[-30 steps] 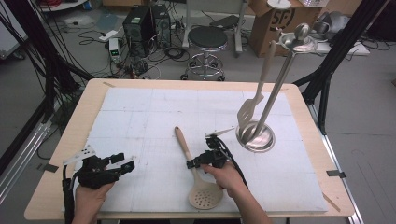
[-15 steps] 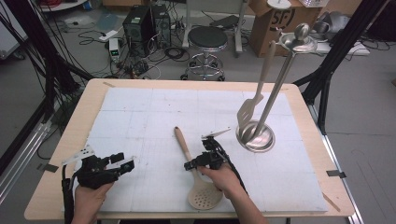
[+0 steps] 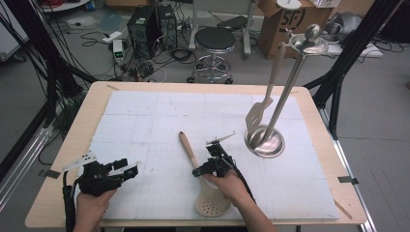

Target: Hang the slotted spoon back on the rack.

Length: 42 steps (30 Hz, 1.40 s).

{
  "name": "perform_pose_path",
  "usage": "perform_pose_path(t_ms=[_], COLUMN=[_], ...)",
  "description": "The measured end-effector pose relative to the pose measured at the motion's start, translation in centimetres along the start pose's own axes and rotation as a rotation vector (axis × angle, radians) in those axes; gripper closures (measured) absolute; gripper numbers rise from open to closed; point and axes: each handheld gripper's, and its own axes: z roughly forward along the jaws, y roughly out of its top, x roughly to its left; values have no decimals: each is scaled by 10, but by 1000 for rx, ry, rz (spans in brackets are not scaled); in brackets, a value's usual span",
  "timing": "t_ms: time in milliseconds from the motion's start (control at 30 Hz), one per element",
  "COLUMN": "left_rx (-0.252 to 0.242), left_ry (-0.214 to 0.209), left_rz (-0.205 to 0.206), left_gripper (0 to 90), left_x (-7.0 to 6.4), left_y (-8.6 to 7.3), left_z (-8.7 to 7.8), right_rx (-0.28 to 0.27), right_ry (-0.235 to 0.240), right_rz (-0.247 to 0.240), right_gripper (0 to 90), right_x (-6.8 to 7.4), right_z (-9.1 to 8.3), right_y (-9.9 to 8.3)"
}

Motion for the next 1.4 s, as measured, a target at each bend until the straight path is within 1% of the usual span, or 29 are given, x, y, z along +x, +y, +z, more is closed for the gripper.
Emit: perform_pose_path(t_ms=[33, 67, 100, 167, 233, 267, 300, 367, 433, 500, 533, 567, 633, 700, 767, 833, 867, 933, 967, 1033, 1067, 1100, 1133, 1167, 1200, 1267, 1300, 1333, 1400], left_rx=[1, 3, 3, 3, 3, 1, 1, 0, -1, -8, -11, -11, -10, -9, -6, -10, -10, -15, -19, -23, -22, -24, -24, -24, -25, -26, -31, -30, -31], left_ry=[0, -1, -3, -4, -2, -2, -3, -5, -9, -17, -21, -21, -23, -24, -30, -34, -37, -39, -39, -39, -37, -35, -34, -31, -31, -29, -28, -29, -18], left_rz=[2, 3, 3, 5, 2, -2, -3, -9, -9, -9, -11, -12, -11, -12, -10, -4, 0, -2, -7, -7, -6, -8, -11, -13, -13, -10, -13, -10, -2], left_gripper=[282, 282, 283, 283, 283, 283, 283, 283, 283, 283, 283, 283, 283, 283, 283, 283, 283, 283, 283, 284, 284, 285, 285, 286, 286, 287, 287, 287, 288], left_x=[0, -1, -1, -1, 0, 1, 1, 1, 1, 1, 1, 1, 1, 1, 1, 1, 1, 1, 2, 3, 4, 4, 5, 5, 5, 5, 5, 5, 3], left_y=[0, 0, 0, 0, 0, 0, 0, 0, 0, 0, 0, 0, 1, 1, 0, 0, 0, 0, 0, 0, 0, 0, 0, 0, 0, 0, 0, 0, 0], left_z=[0, 0, 0, 1, 1, 1, 1, 1, 1, 1, 1, 2, 3, 4, 5, 4, 4, 2, 2, 1, 0, 0, 0, 0, -1, -2, -2, -3, -3], right_rx=[-10, -11, -7, -5, -7, -5, -5, -4, -6, 4, 9, 4, 4, -4, -2, -11, -5, -15, -15, -34, -45, -53, -61, -60, -63, -79, -106, -116, -150], right_ry=[-11, -21, -33, -54, -72, -78, -74, -75, -85, -93, -90, -89, -88, -101, -106, -90, -81, -46, -20, 45, 84, 112, 116, 99, 96, 106, 119, 128, 150], right_rz=[-2, -18, -12, -30, -40, -40, -37, -54, -70, -69, -66, -74, -68, -92, -99, -85, -89, -83, -62, -37, -28, -26, -39, -56, -63, -71, -83, -83, -71], right_gripper=[697, 698, 698, 702, 750, 751, 753, 753, 752, 752, 752, 753, 756, 758, 762, 770, 771, 776, 779, 786, 790, 792, 792, 792, 792, 792, 792, 792, 792], right_x=[1, 2, 4, 7, 8, 8, 8, 7, 9, 11, 10, 9, 10, 12, 12, 10, 9, 4, 1, -8, -10, -11, -11, -10, -10, -14, -17, -20, -23], right_z=[1, 1, 1, 1, 2, 2, 2, 2, 2, 2, 2, 3, 3, 3, 3, 3, 2, 1, 0, -1, -2, -5, -7, -9, -10, -14, -15, -16, -21], right_y=[-1, -1, -1, -1, -1, -1, -1, 0, 0, 1, 1, 1, 1, 0, -1, -1, -1, -2, -2, -4, -5, -7, -8, -9, -11, -14, -16, -18, -23])
